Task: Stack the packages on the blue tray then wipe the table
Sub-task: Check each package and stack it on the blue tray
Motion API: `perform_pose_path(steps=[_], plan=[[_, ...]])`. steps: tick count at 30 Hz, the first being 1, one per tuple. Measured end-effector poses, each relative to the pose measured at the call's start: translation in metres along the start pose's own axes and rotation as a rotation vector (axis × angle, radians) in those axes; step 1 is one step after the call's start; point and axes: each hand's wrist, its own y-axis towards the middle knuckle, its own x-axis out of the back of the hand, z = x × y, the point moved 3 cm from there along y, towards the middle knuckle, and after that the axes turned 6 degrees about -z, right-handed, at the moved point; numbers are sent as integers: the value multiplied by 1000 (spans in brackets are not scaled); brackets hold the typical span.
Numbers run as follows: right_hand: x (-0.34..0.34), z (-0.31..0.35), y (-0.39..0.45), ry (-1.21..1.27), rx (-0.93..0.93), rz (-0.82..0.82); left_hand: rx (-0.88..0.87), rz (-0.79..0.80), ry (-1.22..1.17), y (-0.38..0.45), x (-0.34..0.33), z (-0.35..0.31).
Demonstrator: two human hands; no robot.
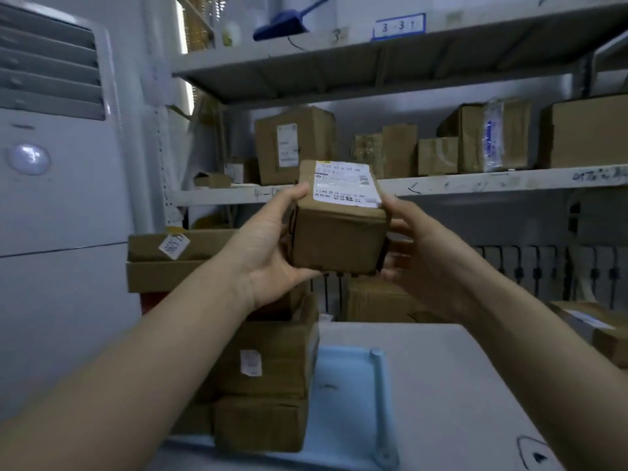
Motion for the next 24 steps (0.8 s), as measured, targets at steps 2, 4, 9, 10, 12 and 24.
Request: perform_pose_path(steps=[2, 4, 9, 10, 12, 24], plan=[[-24, 4, 14, 8, -47, 26, -22, -49, 54, 7, 12, -18], [-44, 5, 28, 47, -111, 28, -65, -114, 131, 14, 20, -33], [-70, -5, 62, 92, -236, -23, -474, -406, 764, 24, 51, -69], [-73, -8, 68, 76, -242, -36, -580, -442, 938, 25, 60, -72], [-80, -14, 75, 27, -255, -57, -727, -448, 1207, 29, 77, -70], [-107, -36, 110, -413, -175, -80, -706, -426, 1549, 50, 134, -31]])
